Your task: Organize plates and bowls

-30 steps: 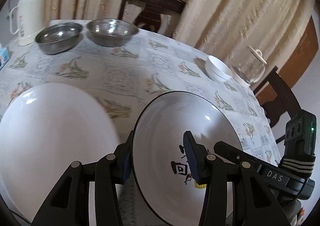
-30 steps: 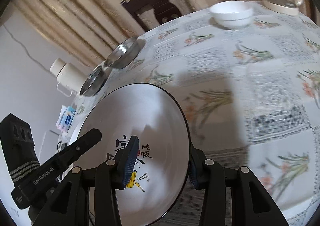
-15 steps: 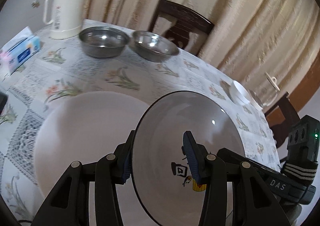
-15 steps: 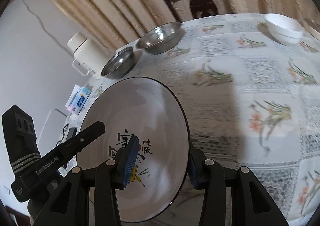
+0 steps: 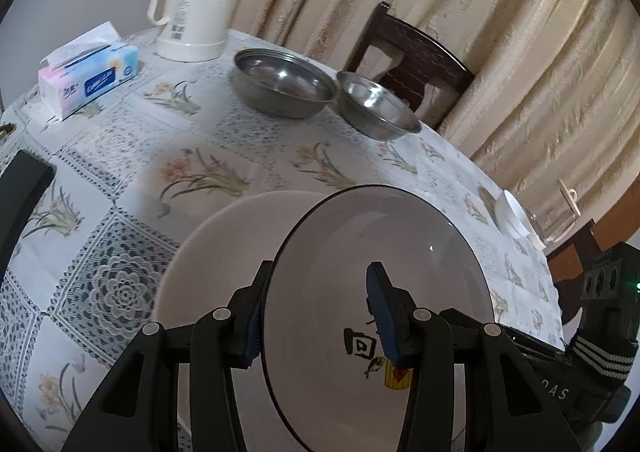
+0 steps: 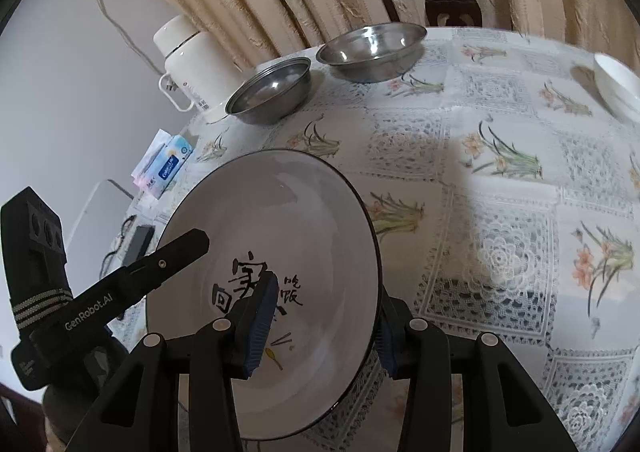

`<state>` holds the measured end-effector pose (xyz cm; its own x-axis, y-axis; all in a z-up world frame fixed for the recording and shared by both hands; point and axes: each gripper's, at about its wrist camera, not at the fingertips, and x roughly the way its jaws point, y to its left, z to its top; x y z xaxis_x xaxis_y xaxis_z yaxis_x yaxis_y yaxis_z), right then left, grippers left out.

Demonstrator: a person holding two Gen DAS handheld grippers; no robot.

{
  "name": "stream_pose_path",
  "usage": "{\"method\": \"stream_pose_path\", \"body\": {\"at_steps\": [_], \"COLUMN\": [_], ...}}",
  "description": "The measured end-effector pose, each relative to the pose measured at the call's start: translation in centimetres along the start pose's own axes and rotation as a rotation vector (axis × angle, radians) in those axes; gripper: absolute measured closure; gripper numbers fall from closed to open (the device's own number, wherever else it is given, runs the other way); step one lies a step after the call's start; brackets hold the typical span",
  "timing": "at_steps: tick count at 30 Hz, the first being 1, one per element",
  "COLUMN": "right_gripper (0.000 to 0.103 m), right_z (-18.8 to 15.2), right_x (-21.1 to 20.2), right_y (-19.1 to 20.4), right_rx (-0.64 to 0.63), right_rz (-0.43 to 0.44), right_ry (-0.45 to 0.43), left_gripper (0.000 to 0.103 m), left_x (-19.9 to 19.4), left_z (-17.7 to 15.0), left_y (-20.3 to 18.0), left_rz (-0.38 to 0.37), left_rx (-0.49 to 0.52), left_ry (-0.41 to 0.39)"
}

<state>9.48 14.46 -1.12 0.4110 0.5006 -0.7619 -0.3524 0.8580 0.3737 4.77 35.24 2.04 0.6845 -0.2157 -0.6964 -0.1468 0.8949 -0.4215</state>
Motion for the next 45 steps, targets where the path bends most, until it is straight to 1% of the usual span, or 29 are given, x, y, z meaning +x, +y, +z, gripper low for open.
{"method": "stream_pose_path", "body": {"at_steps": [6,8,10,13,19,25,31,34,38,41,45], "right_gripper": [0.055,0.054,0.054,0.054,0.053,0.049,0.048,0.047,0.046,0.046,0.046], "right_z": [0.1,0.0,0.0,-0.1,-0.1,-0.1,-0.3,-0.3,-0.3,-0.3,-0.4], "right_x": [0.5,0.8,0.9,1.0,0.9,0.3,0.6,0.6,0.3,0.2,0.1], "right_y": [0.8,0.8,1.2,1.6,1.6,1.8,1.6,1.7,1.7,1.6,1.5], "right_rx": [-0.043,-0.052,-0.072,-0.093,-0.083,-0.086,-0.073,-0.073,-0.083,-0.077,-0.076], "right_rz": [-0.06,-0.071,-0.089,-0.115,-0.108,-0.113,-0.115,-0.12,-0.147,-0.148,-0.152], "right_ry": [-0.008,-0.006,-0.014,-0.025,-0.034,-0.065,-0.055,-0.057,-0.074,-0.074,-0.074], "left_gripper": [0.056,0.056,0.057,0.057,0.057,0.057,0.056,0.056,0.056,0.055,0.055], "left_x": [0.8,1.0,1.0,0.5,0.4,0.4,-0.1,-0.1,0.0,0.1,0.0], "left_z": [-0.1,-0.1,-0.1,0.1,0.2,0.1,0.1,0.0,-0.2,-0.3,-0.4], "left_y": [0.9,1.2,1.5,1.6,1.9,1.7,1.6,1.8,2.0,2.2,2.2], "left_rz": [-0.006,0.004,0.001,0.026,0.04,0.054,0.077,0.084,0.101,0.124,0.13], "left_rx": [-0.014,-0.019,-0.024,-0.011,0.001,0.019,0.039,0.043,0.042,0.049,0.057], "left_ry": [0.03,0.035,0.029,0.0,-0.01,-0.014,-0.043,-0.043,-0.038,-0.046,-0.053]}}
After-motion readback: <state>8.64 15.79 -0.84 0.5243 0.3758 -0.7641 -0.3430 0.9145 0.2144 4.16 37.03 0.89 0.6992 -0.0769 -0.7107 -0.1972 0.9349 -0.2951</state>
